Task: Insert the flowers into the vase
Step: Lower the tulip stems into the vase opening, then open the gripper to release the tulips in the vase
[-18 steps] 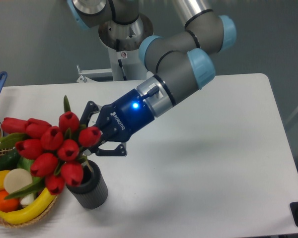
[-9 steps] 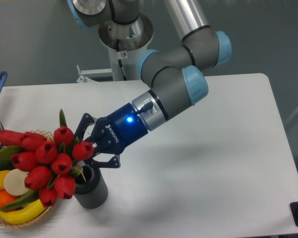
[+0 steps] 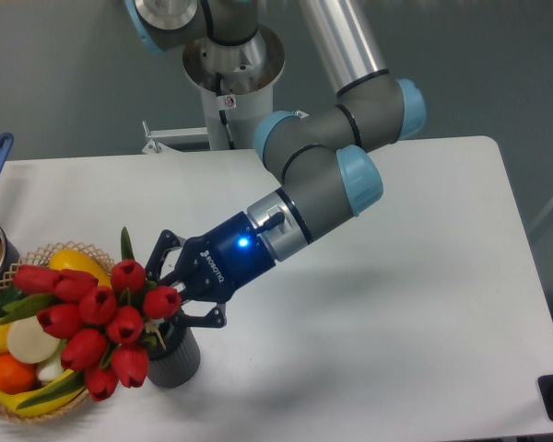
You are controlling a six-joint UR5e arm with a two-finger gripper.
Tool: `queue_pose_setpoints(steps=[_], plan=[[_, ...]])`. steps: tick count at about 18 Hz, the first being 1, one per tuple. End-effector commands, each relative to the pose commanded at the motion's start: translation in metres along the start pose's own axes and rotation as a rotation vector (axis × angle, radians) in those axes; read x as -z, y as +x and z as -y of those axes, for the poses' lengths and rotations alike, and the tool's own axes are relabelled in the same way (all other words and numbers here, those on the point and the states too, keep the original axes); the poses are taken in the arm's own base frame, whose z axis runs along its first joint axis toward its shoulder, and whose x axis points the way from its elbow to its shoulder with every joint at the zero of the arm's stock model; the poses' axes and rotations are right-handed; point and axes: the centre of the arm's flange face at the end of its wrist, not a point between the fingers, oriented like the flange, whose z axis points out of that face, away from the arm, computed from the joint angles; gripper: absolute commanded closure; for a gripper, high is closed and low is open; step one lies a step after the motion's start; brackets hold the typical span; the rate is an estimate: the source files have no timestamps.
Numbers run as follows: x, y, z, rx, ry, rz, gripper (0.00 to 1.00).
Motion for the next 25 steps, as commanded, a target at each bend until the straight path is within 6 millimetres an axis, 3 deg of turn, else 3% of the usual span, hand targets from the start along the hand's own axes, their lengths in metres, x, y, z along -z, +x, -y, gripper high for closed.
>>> queue_pose_setpoints(steps=[5,9,11,15,18,19,20,21,25], plan=[[-0.005,0.004,-0.033,-0.037,-0.012,-0.009,0.9],[-0.008,0.001,-0.049,-0.035,-0.017,-0.014,0.88],[-0.011,-0.003,-0.058,-0.032,-0.02,-0.017,0.82],[-0.013,-0.008,-0.068,-0.029,-0.023,-0.019,0.66],[-0.013,-0.009,-0.069,-0.026,-0.023,-0.02,0.48],[-0.013,-0.009,-0.069,-0.025,-0.023,-0.02,0.4],[-0.012,-0.009,-0.072,-0.017,-0.026,-0.017,0.11],[-0.008,-0.01,-0.074,-0.015,-0.027,-0.01,0.0],[0.005,-0.014,-0.072,-0.015,-0.021,0.011,0.0]])
